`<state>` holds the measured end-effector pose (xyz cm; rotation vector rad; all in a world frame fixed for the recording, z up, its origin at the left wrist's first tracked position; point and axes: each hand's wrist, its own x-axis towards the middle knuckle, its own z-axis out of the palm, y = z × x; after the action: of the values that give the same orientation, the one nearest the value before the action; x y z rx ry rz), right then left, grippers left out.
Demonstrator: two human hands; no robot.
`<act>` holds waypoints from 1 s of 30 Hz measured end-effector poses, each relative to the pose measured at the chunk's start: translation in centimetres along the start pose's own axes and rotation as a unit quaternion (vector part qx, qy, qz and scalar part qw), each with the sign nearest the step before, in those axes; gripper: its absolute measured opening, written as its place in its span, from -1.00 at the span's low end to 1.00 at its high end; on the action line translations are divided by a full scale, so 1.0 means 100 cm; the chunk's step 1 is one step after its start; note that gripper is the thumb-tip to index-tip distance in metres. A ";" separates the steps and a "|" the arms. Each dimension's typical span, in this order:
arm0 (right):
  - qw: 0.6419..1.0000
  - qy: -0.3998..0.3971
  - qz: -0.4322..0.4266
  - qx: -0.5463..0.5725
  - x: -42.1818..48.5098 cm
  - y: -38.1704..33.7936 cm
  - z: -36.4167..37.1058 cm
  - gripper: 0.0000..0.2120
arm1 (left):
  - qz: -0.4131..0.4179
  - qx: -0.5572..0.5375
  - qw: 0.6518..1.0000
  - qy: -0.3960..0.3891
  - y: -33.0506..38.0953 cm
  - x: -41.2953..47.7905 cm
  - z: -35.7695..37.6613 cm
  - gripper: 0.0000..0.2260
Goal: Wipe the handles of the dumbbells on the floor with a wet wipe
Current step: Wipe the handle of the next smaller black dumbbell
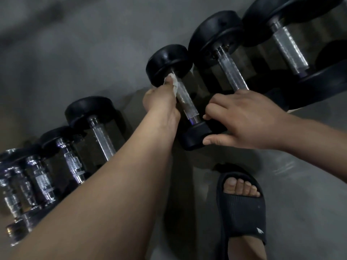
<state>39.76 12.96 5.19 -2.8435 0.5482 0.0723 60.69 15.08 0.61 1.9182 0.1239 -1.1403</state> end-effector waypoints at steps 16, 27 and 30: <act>1.000 0.014 -0.006 0.016 0.000 0.001 0.000 -0.39 | 0.007 -0.074 0.996 -0.039 0.007 -0.008 -0.001 -0.81; 1.000 0.013 -0.009 0.007 0.000 0.001 0.000 -0.40 | 0.011 -0.071 0.993 -0.092 0.000 -0.023 -0.010 -0.83; 1.000 0.014 -0.010 0.008 0.000 0.000 -0.001 -0.40 | 0.032 0.009 0.996 -0.084 -0.005 -0.021 -0.013 -0.79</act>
<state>39.76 12.91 5.23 -2.8387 0.5239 0.0238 60.12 17.01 2.09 1.8189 -0.0385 -1.2581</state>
